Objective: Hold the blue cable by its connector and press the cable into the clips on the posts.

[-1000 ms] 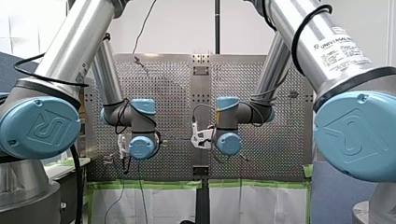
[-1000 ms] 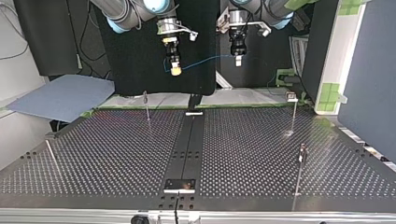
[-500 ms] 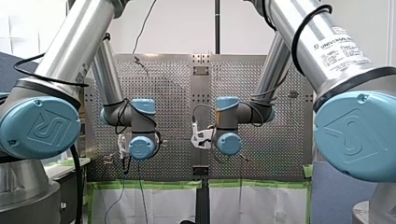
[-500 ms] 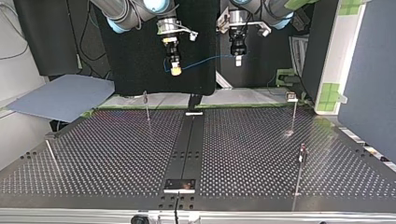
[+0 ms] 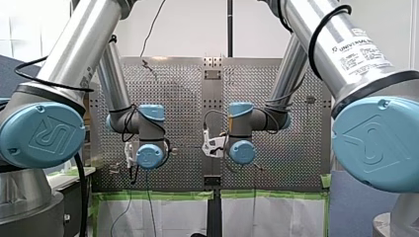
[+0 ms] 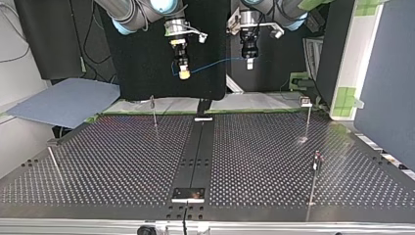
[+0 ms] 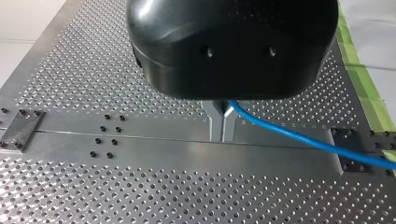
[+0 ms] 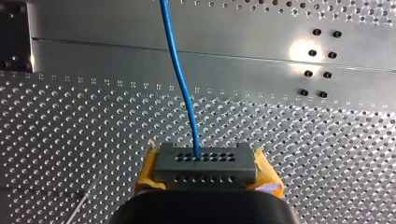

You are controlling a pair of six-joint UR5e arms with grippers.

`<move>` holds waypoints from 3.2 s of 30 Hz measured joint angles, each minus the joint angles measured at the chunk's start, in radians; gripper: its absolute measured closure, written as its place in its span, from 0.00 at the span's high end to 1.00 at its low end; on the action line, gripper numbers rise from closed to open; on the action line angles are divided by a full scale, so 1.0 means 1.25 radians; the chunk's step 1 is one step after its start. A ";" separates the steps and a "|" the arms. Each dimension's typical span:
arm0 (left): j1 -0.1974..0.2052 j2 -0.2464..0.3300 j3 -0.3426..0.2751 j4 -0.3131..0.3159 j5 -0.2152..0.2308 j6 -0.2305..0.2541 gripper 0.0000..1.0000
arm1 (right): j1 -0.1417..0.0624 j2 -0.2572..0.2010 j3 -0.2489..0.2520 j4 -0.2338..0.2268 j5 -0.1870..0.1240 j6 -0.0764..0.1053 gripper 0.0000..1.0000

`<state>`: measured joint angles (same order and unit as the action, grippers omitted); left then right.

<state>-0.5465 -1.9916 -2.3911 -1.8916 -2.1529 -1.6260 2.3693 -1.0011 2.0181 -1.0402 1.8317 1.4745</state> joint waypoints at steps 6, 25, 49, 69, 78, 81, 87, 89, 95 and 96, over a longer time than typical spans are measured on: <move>0.000 0.000 0.000 0.000 0.000 0.000 0.00 | 0.000 0.000 0.000 0.000 0.000 0.000 0.00; 0.000 0.000 0.000 0.000 0.000 0.000 0.00 | 0.000 0.000 0.000 0.000 0.000 0.000 0.00; 0.000 0.000 0.000 0.000 0.000 0.000 0.00 | 0.000 0.000 0.000 0.000 0.000 0.000 0.00; 0.000 0.000 0.000 0.000 0.000 0.000 0.00 | 0.000 0.000 0.000 0.000 0.000 0.000 0.00; -0.001 -0.013 -0.004 -0.002 0.009 0.003 0.00 | 0.004 0.005 -0.002 0.005 -0.001 -0.001 0.00; -0.001 -0.029 -0.005 -0.002 0.013 0.003 0.00 | 0.006 0.017 -0.003 0.007 -0.002 -0.002 0.00; -0.001 -0.056 -0.005 -0.002 0.015 0.004 0.00 | 0.007 0.054 -0.003 0.009 -0.002 -0.002 0.00; -0.001 -0.059 -0.005 -0.002 0.015 0.004 0.00 | 0.007 0.065 -0.004 0.009 -0.002 -0.002 0.00; -0.001 -0.060 -0.005 -0.002 0.015 0.004 0.00 | 0.007 0.076 -0.004 0.009 -0.002 -0.002 0.00; -0.001 -0.060 -0.005 -0.002 0.015 0.004 0.00 | 0.007 0.077 -0.004 0.009 -0.002 -0.002 0.00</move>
<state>-0.5480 -2.0664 -2.3972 -1.8946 -2.1345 -1.6214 2.3785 -0.9052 2.0135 -1.0295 1.8287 1.4714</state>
